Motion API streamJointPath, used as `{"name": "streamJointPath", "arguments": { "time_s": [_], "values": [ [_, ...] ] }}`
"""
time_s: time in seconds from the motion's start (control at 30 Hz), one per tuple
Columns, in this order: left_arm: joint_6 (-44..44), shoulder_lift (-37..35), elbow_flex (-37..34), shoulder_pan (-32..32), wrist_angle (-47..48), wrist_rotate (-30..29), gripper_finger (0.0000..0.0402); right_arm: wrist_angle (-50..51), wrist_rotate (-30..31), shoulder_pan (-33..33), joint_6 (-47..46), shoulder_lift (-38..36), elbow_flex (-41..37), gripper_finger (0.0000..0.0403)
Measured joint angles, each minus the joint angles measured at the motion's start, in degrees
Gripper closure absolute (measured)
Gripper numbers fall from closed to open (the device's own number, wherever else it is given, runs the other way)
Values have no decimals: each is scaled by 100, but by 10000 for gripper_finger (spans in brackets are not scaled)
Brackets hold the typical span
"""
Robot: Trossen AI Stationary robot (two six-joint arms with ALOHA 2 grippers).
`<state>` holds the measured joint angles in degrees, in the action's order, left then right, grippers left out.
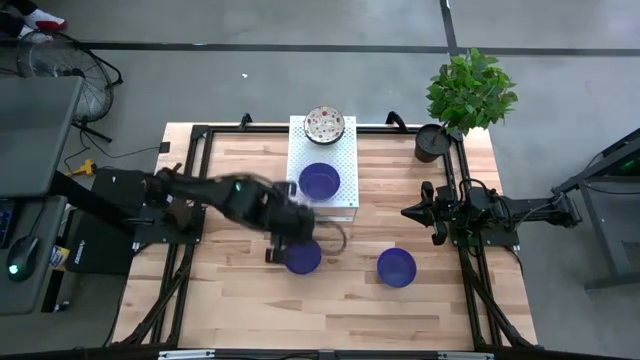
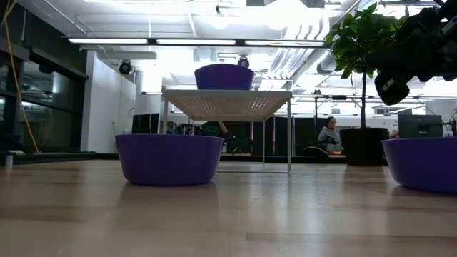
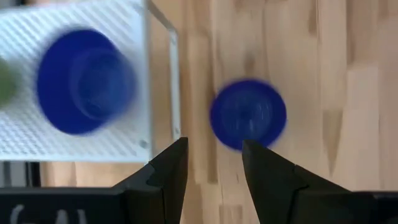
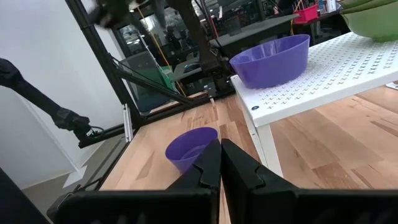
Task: Pick & Place Mini bowls
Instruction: Stack the left violet bowl on top of the violet bowl on the shelf
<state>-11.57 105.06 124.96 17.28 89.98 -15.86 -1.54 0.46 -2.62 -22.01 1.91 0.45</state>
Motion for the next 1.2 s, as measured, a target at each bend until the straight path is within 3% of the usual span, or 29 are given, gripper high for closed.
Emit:
{"name": "streamJointPath", "arguments": {
  "time_s": [0.2, 0.43, 0.73, 1.2],
  "values": [
    [-53, 0, -1231, 568, -138, 291, 254, 0, 0, 0, 0, 0, 0, 402],
    [670, 7, -2749, 794, -2470, 1112, 254, 0, -1, -1, 1, 0, 0, 402],
    [1419, 7, -3594, 681, -3674, 1665, 254, 2, 1, 1, -1, 0, 0, 402],
    [810, 4, -4609, 596, -4735, 1682, 254, 0, 1, -1, 0, 0, 0, 402]
  ]
}}
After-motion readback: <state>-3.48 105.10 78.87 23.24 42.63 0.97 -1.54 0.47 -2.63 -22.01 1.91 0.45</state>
